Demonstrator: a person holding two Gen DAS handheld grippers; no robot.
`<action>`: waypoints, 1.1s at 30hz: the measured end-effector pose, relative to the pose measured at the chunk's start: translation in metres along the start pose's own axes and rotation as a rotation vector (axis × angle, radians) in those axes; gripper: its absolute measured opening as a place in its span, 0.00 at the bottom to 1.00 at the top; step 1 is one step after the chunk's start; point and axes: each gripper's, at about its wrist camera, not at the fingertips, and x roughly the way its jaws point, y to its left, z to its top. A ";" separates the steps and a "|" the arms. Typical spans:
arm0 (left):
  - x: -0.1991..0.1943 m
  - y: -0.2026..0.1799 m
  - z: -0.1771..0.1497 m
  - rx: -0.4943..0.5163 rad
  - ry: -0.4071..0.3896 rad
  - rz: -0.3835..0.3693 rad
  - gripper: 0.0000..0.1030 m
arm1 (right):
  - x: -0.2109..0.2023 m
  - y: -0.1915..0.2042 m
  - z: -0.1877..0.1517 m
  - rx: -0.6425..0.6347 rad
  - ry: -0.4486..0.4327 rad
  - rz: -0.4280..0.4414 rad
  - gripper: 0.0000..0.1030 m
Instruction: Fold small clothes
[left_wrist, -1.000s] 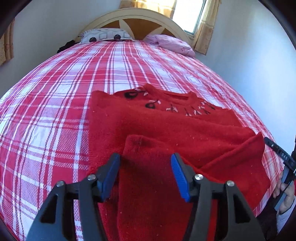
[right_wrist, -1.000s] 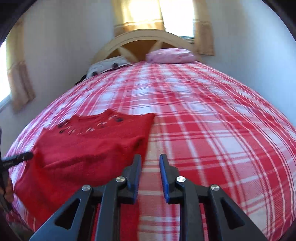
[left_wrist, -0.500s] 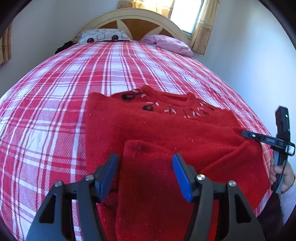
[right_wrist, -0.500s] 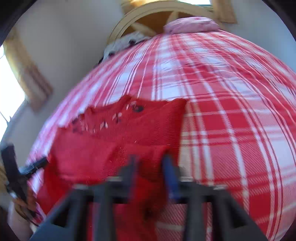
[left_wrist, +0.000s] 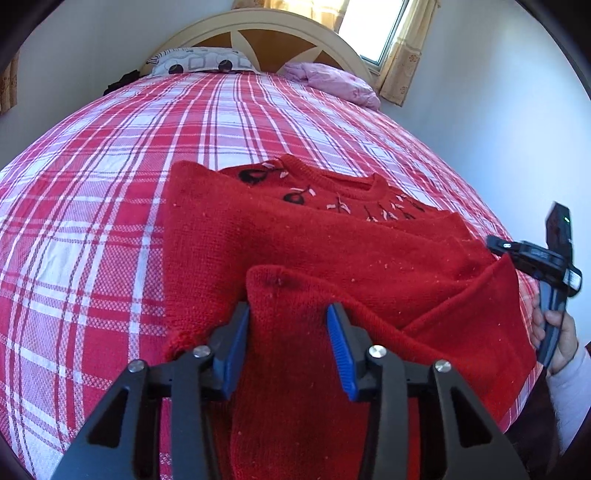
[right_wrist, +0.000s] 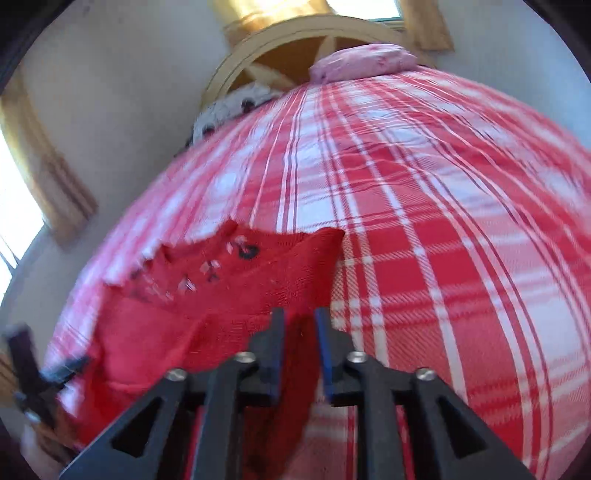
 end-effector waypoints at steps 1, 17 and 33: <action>0.000 0.000 0.001 -0.005 0.002 -0.003 0.43 | -0.008 0.000 -0.003 0.013 -0.017 0.022 0.60; -0.008 -0.009 -0.005 0.032 -0.010 0.001 0.08 | -0.024 0.077 -0.062 -0.390 -0.029 -0.143 0.15; -0.052 -0.008 -0.016 0.017 -0.165 0.019 0.08 | -0.059 0.057 -0.072 -0.257 -0.124 -0.158 0.13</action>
